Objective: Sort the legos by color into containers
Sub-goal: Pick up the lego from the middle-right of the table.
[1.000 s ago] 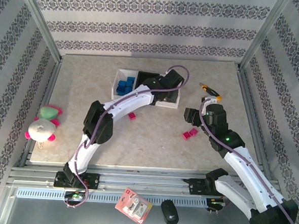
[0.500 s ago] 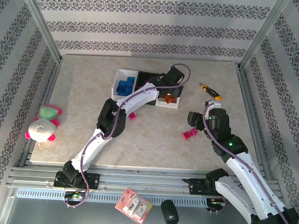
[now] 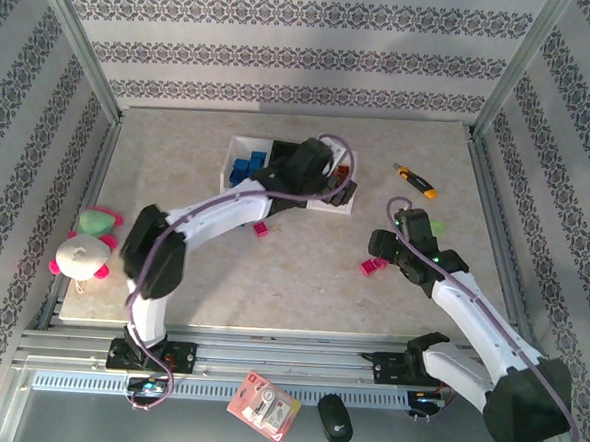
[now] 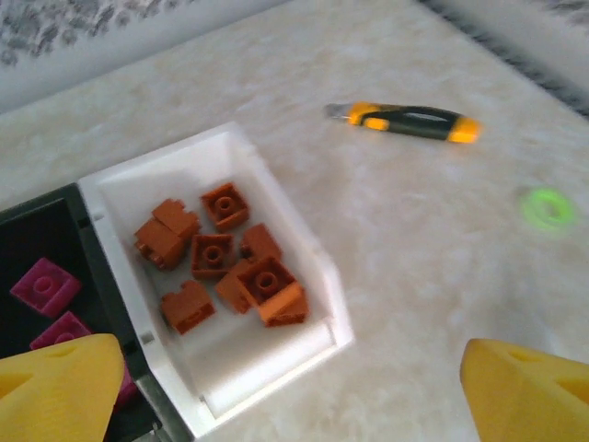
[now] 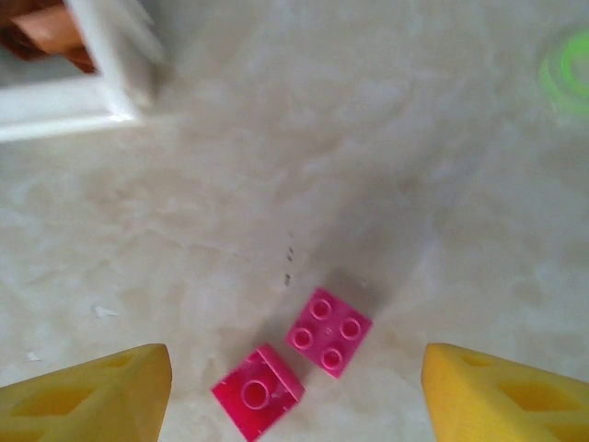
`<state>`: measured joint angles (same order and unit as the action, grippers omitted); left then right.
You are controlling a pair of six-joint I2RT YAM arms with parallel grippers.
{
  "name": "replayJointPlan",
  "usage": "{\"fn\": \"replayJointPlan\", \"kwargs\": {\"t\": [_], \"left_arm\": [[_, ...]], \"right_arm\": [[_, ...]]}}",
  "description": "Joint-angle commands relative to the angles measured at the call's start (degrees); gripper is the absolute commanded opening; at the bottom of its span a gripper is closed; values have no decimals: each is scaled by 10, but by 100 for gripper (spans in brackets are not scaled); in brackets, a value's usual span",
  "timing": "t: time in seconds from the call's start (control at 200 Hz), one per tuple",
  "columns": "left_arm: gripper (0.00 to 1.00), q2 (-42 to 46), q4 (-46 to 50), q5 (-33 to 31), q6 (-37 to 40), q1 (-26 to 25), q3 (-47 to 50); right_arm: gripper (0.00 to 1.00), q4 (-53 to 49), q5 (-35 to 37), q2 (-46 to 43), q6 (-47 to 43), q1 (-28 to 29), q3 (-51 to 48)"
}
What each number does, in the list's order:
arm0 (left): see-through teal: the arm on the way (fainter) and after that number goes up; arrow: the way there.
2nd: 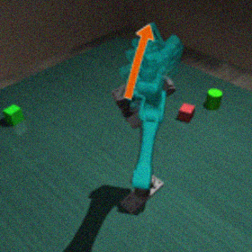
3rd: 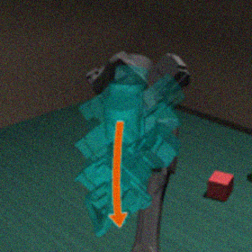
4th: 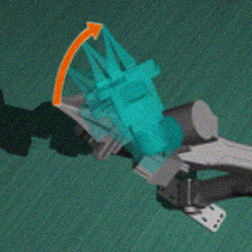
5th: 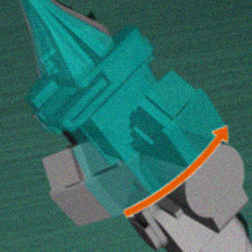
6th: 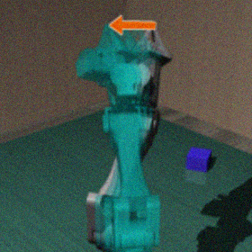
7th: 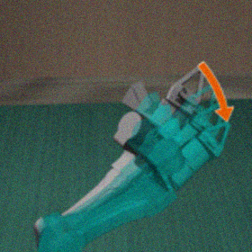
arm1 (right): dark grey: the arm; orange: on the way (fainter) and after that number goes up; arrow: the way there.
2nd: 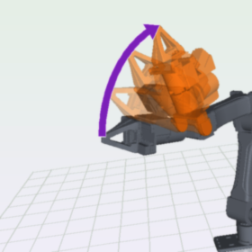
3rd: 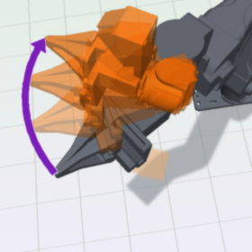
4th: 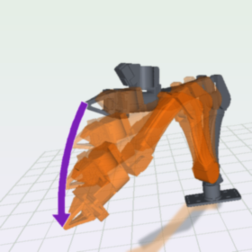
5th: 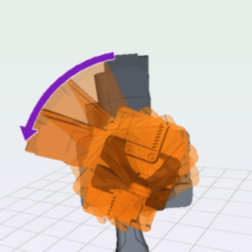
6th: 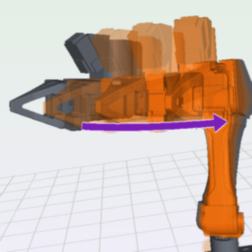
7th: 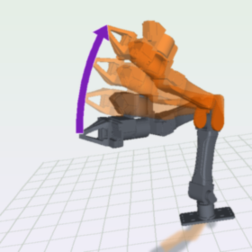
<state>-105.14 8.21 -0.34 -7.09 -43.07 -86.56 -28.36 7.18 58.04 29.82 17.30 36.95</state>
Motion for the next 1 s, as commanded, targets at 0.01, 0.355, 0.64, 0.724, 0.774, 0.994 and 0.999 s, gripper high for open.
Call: {"fn": "replayJointPlan", "kwargs": {"t": [0.01, 0.355, 0.64, 0.724, 0.774, 0.994, 0.999], "left_arm": [[99, 74, -177, 71, 59, -6, 120], [99, 248, -163, 144, 186, -58, 296], [99, 291, -147, 175, 194, -63, 341], [99, 287, -137, 176, 191, -62, 336], [99, 285, -137, 171, 185, -62, 334], [99, 272, -122, 127, 141, -62, 327], [99, 271, -120, 126, 141, -62, 326]], "right_arm": [[72, -19, -16, 34, 66, -18, -9], [71, 20, -37, 142, 120, -32, 9], [64, 57, -41, 211, 156, -32, 13], [59, 62, -38, 226, 156, -32, 18], [56, 62, -35, 234, 155, -32, 20], [35, 43, -33, 228, 149, -32, 35], [35, 42, -33, 227, 149, -32, 35]]}}
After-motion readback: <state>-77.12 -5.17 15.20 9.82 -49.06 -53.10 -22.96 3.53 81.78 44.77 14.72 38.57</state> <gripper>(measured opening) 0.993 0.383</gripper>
